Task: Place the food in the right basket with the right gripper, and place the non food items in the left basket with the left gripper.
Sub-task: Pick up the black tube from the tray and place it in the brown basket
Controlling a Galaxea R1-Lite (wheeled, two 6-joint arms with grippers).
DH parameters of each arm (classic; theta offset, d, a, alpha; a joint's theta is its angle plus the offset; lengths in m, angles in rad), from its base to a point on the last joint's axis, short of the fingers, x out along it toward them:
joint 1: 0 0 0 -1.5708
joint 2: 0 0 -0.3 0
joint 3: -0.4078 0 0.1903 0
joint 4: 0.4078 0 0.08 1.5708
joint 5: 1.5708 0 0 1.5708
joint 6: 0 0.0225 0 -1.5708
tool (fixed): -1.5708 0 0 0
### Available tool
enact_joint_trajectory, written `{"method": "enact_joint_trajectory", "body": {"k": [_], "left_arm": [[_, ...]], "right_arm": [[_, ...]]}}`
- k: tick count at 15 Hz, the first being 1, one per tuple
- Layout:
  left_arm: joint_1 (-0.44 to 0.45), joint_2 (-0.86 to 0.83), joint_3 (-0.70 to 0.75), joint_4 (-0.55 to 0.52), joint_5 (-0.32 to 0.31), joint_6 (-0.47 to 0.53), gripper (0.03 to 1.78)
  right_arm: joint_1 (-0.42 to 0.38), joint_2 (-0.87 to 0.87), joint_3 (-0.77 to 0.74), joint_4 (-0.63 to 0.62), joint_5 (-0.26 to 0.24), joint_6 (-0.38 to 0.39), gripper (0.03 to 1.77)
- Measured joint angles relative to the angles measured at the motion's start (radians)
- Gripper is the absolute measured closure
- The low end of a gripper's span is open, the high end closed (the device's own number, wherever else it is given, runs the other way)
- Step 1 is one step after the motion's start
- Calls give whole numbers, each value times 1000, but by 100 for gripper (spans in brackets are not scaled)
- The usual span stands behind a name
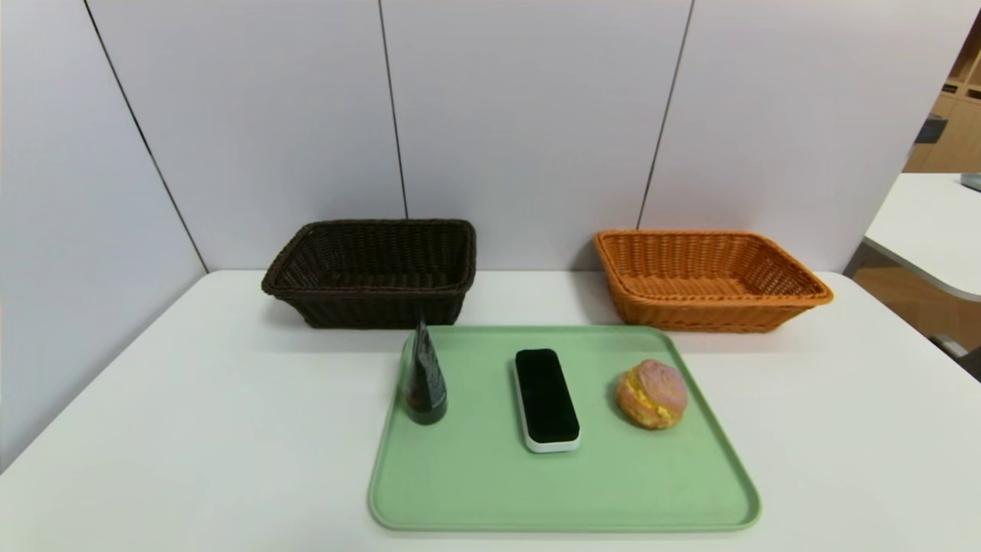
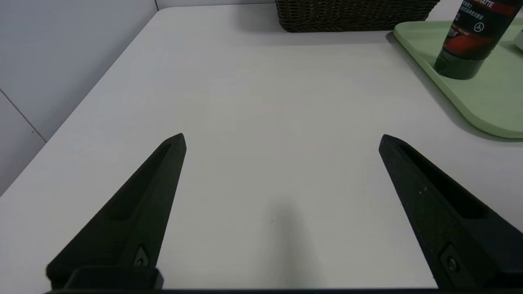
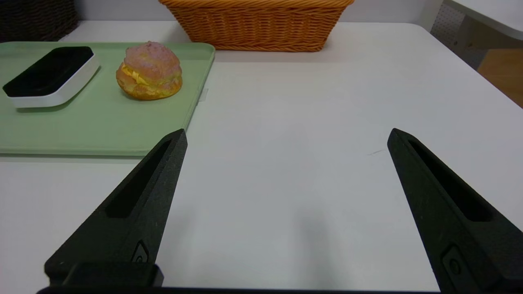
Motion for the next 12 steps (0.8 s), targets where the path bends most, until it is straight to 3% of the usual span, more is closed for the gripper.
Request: {"method": "enact_joint_trajectory", "body": {"k": [6, 12], "left_arm": [[0, 33, -23, 47, 1, 5, 12], [-15, 181, -313, 353, -3, 68, 12]], "right_arm": [[0, 0, 0, 0, 1, 0, 10], [0, 0, 0, 0, 1, 0, 10]]}}
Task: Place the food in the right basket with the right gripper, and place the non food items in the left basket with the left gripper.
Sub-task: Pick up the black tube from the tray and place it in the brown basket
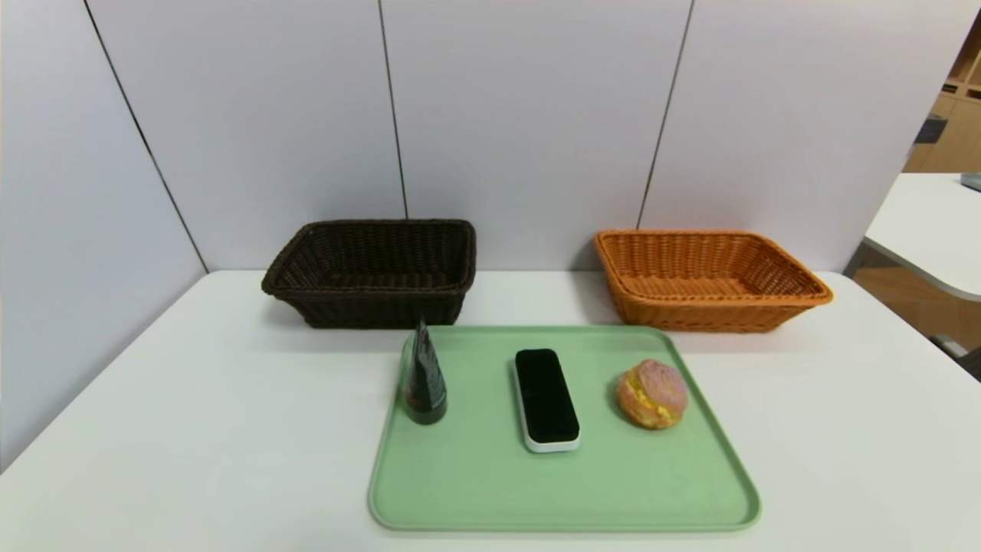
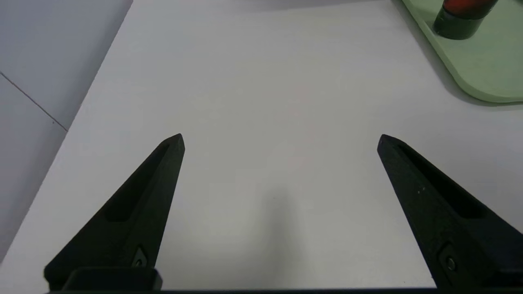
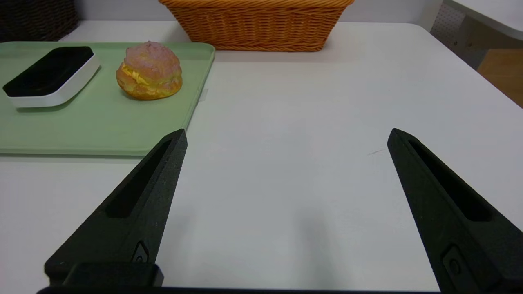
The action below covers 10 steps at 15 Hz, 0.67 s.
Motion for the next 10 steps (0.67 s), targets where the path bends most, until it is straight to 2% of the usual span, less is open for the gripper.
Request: {"method": "enact_joint_trajectory", "body": {"k": [2, 4, 10], "left_arm": [[-51, 95, -80, 60, 2, 6, 12], [-117, 213, -147, 67, 3, 10, 12], [-414, 574, -255, 12, 4, 26, 12]], "right_arm": [[0, 0, 0, 0, 0, 0, 10], [0, 0, 0, 0, 0, 0, 10], [0, 0, 0, 0, 0, 0, 10]]}}
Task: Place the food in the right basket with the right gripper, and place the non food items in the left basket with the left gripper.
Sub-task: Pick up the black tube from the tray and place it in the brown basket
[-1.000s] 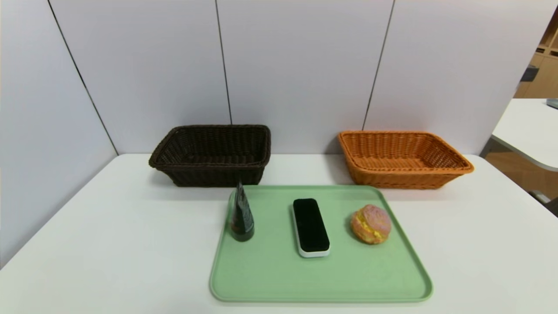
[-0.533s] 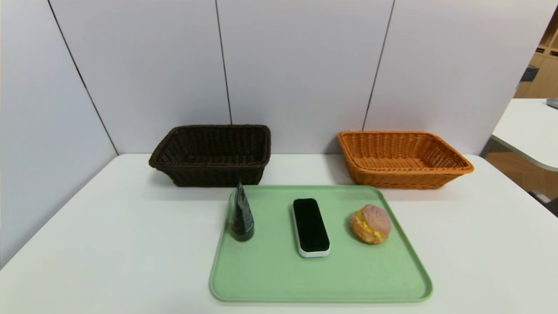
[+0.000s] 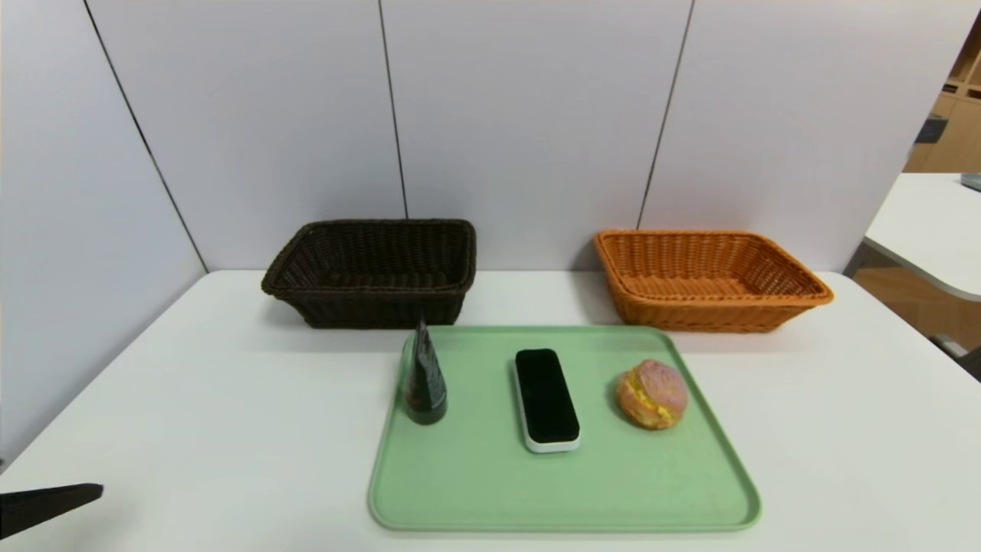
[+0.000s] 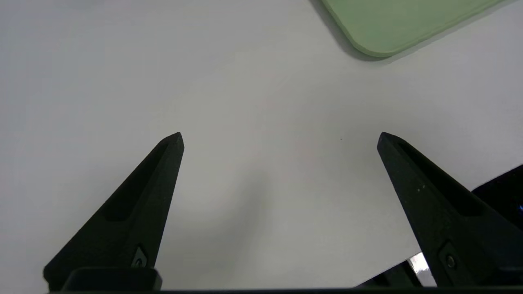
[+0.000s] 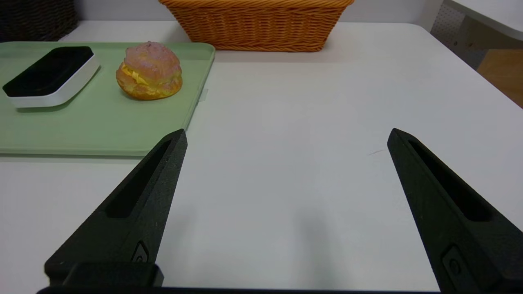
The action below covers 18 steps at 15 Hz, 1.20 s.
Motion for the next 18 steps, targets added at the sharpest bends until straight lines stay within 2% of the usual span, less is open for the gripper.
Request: {"method": "enact_joint_trajectory", "body": {"k": [2, 7, 10, 13, 16, 18], "left_arm": [[-62, 99, -6, -69, 0, 6, 12], [-143, 295, -6, -254, 0, 0, 12], [-164, 372, -3, -352, 0, -9, 12], [-176, 460, -1, -517, -1, -14, 12], [-203, 529, 22, -691, 0, -70, 12], [-246, 552, 51, -738, 4, -136, 12]], "right_arm": [[0, 0, 0, 0, 0, 0, 10], [0, 0, 0, 0, 0, 0, 10], [0, 0, 0, 0, 0, 0, 10], [0, 0, 0, 0, 0, 0, 10], [0, 0, 0, 0, 0, 0, 10], [0, 0, 0, 0, 0, 0, 10]]}}
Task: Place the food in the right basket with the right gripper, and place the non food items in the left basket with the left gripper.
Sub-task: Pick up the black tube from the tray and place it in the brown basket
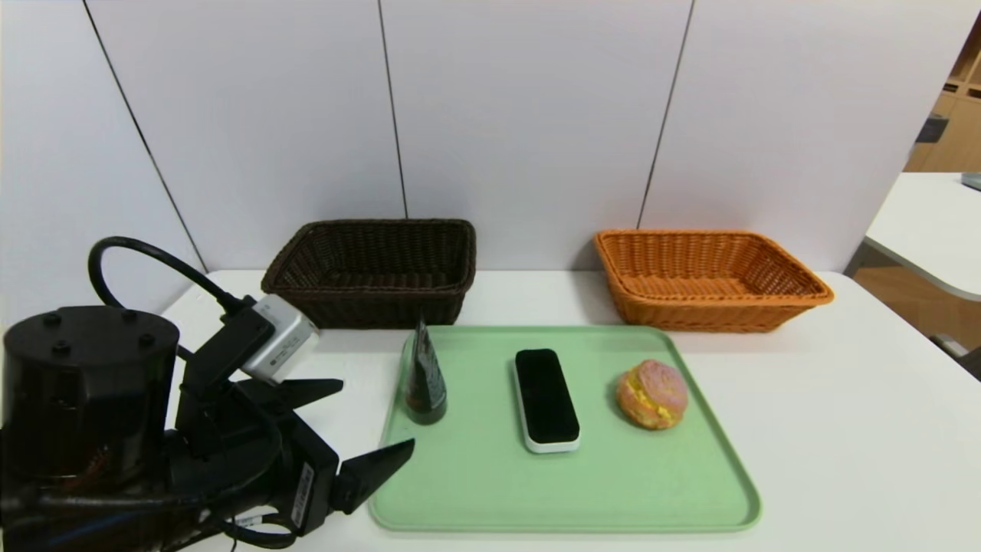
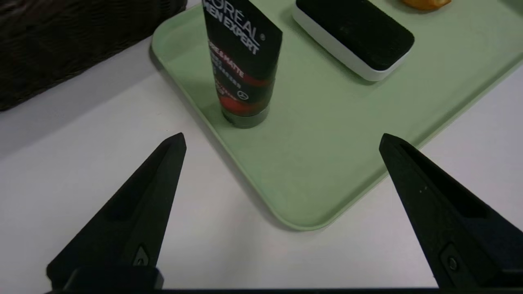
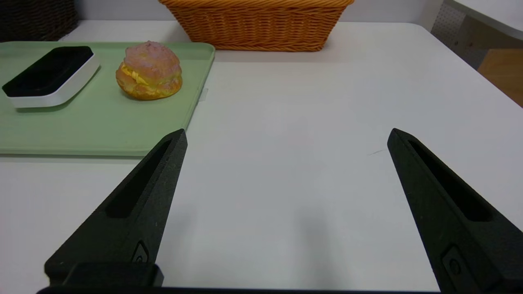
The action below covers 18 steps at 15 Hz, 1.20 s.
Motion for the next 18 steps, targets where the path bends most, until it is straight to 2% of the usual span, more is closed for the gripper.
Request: {"method": "enact_joint_trajectory", "body": {"k": [4, 6, 8, 14, 18], "left_arm": [[-34, 63, 21, -73, 13, -25, 12], [-47, 113, 21, -135, 40, -26, 12], [-72, 168, 21, -192, 96, -41, 12], [-117, 327, 24, -378, 353, -84, 12], [-119, 399, 24, -488, 409, -109, 12]], "right_arm": [[0, 0, 0, 0, 0, 0, 10], [0, 0, 0, 0, 0, 0, 10], [0, 0, 0, 0, 0, 0, 10], [0, 0, 0, 0, 0, 0, 10], [0, 0, 0, 0, 0, 0, 10]]}}
